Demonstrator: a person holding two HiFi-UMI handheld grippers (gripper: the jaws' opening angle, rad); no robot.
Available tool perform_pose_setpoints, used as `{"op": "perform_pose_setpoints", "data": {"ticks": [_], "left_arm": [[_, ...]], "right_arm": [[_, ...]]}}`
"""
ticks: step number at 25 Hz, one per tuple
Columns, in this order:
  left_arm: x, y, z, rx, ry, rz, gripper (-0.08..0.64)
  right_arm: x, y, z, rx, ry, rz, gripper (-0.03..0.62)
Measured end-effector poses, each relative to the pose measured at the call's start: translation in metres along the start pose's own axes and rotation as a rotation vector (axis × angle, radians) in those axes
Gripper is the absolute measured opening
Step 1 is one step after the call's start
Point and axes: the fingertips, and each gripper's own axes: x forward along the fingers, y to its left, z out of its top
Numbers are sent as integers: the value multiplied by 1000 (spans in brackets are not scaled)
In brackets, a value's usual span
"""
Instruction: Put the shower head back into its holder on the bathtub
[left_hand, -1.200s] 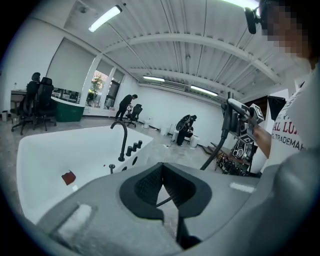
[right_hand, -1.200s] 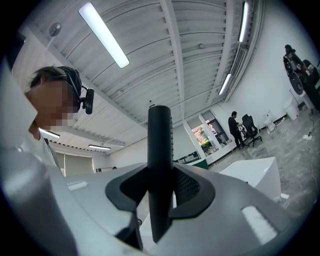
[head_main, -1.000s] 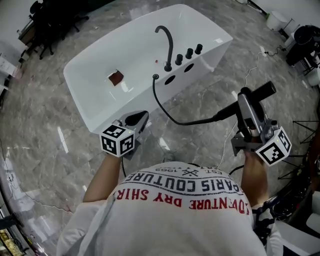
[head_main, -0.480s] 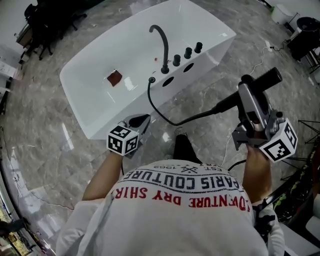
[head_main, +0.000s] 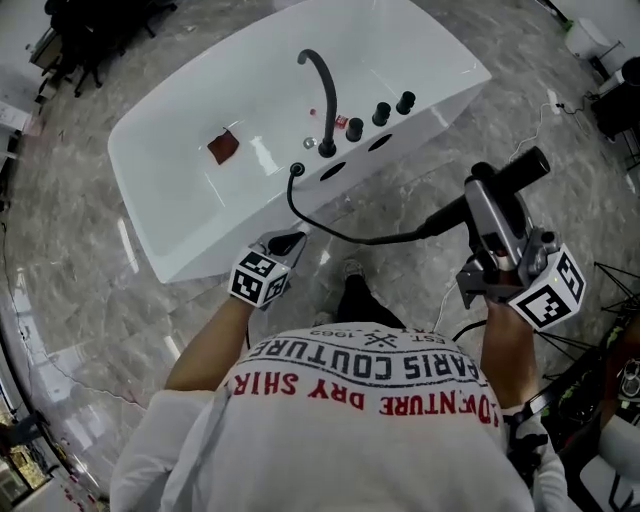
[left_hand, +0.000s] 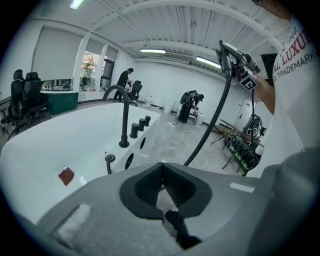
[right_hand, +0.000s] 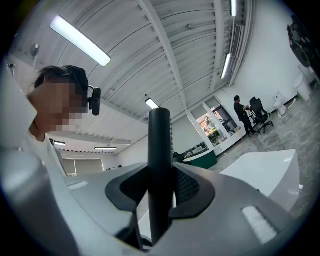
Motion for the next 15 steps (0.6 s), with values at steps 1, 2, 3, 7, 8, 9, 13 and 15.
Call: {"op": "perform_pose_setpoints", "data": {"ticks": [1, 2, 3, 7, 8, 9, 13, 15], "left_arm": [[9, 7, -6, -11, 16, 16, 5], [17, 13, -12, -28, 31, 32, 25], [23, 19, -18, -50, 44, 49, 67], [42, 45, -37, -148, 64, 137, 117], [46, 52, -41, -168, 67, 162, 128], [51, 60, -44, -185, 70, 187, 142], [71, 85, -70, -255, 108, 252, 152], [81, 97, -85, -285, 133, 268, 152]], "right_arm": [[3, -6, 0, 3, 7, -1, 124], [6, -13, -1, 6, 17, -2, 124], [10, -19, -2, 11, 29, -4, 124], [24, -39, -10, 36, 74, -8, 124], [28, -44, -11, 42, 82, -7, 124], [31, -49, -14, 46, 89, -5, 124], [39, -64, -27, 66, 123, -2, 124], [43, -70, -34, 71, 141, -4, 124]]}}
